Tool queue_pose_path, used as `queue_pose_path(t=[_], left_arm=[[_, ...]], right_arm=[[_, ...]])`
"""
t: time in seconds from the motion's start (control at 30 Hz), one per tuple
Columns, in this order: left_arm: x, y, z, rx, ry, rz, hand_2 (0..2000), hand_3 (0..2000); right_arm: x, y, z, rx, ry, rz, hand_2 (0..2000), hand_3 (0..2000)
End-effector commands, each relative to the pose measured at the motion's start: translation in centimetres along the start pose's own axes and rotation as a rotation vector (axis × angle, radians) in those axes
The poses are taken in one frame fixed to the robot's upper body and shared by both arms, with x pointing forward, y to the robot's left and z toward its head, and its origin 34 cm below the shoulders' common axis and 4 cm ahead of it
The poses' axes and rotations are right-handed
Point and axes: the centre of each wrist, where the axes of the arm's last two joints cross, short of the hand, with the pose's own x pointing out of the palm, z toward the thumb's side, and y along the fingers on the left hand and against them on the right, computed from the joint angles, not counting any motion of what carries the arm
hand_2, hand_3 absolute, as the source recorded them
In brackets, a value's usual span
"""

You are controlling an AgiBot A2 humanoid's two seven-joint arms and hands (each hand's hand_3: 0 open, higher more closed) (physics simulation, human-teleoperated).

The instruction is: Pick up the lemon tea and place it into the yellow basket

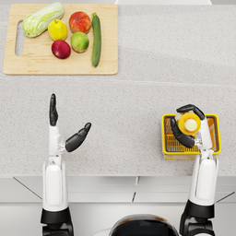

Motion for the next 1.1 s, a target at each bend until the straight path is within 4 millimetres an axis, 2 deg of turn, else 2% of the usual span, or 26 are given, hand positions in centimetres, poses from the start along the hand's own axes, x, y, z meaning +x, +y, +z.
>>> queue_pose_path(t=[0.03, 0.13, 0.2, 0.23, 0.27, 0.33, 0.4, 0.47, 0.53, 0.57, 0.67, 0.73, 0.77, 1.1], left_arm=[[-2.1, 0.4, -1.3, -0.048, 0.004, 0.079, 0, 0], [-1.8, -0.3, -1.7, -0.067, 0.001, 0.074, 0, 0], [-1.8, -0.4, -1.9, -0.073, -0.001, 0.075, 0, 0], [-1.7, -0.4, -1.9, -0.073, -0.002, 0.073, 0, 0], [-1.4, -0.3, -1.9, -0.073, -0.004, 0.062, 0, 0], [-0.3, -0.3, -2.1, -0.08, -0.01, 0.022, 0, 0], [0.1, 0.3, -1.6, -0.058, -0.015, 0.011, 0, 0], [-0.8, 2.2, 0.1, 0.01, -0.015, 0.046, 0, 0], [-2.3, 3.9, 1.0, 0.041, -0.001, 0.084, 0, 0], [-3.0, 4.5, 1.4, 0.055, 0.003, 0.106, 0, 0], [-4.7, 4.7, 1.4, 0.056, -0.008, 0.174, 0, 0], [-5.3, 4.3, 0.9, 0.038, -0.012, 0.198, 0, 0], [-4.1, 3.9, 0.5, 0.025, -0.01, 0.157, 0, 0], [-5.1, 3.9, 0.4, 0.019, -0.015, 0.196, 0, 0]], right_arm=[[-1.0, 1.5, -2.1, 0.112, -0.025, -0.057, 2000, 2000], [-0.5, 1.8, -4.6, 0.396, -0.055, -0.037, 2000, 2000], [-0.7, 2.1, -5.8, 0.499, -0.069, -0.039, 2000, 2000], [-0.6, 2.2, -6.1, 0.53, -0.073, -0.034, 639, 1673], [-0.4, 2.4, -6.3, 0.553, -0.078, -0.085, 0, 1347], [0.1, 2.3, -6.0, 0.554, -0.078, -0.179, 0, 693], [0.5, 1.8, -3.9, 0.314, -0.045, -0.225, 0, 40], [-0.1, 1.0, -0.5, 0.1, -0.007, -0.267, 0, 0], [-1.3, 0.1, 1.4, -0.017, 0.024, -0.303, 0, 0], [-2.1, 0.0, 1.7, -0.042, 0.036, -0.329, 0, 0], [-4.0, 0.1, 1.6, -0.054, 0.044, -0.403, 0, 0], [-4.3, 0.2, 1.1, -0.041, 0.043, -0.417, 0, 0], [-3.3, 0.4, 0.7, -0.028, 0.038, -0.386, 0, 0], [-4.1, 0.5, 0.6, -0.03, 0.042, -0.416, 0, 0]])
